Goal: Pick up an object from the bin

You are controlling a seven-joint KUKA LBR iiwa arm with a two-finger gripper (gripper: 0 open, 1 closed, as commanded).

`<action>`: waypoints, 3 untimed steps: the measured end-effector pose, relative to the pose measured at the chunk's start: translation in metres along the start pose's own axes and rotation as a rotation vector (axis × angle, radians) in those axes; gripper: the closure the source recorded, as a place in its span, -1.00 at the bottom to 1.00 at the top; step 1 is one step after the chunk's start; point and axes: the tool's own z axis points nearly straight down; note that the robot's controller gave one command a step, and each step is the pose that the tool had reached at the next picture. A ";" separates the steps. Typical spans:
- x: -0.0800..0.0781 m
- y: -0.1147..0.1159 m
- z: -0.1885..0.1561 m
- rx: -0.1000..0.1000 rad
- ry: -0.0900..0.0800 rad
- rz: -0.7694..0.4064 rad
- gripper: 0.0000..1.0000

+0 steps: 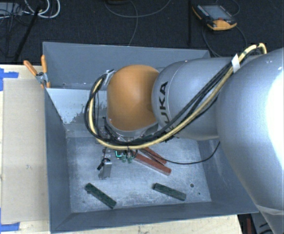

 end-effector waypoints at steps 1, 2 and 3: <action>0.058 -0.039 0.046 0.003 0.002 -0.027 -1.00; 0.085 0.004 0.072 -0.003 -0.015 -0.008 -1.00; 0.086 0.001 0.072 -0.002 -0.009 -0.002 1.00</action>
Offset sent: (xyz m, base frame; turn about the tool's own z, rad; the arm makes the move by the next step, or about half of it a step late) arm -0.0547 -0.0372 -0.0412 -0.0280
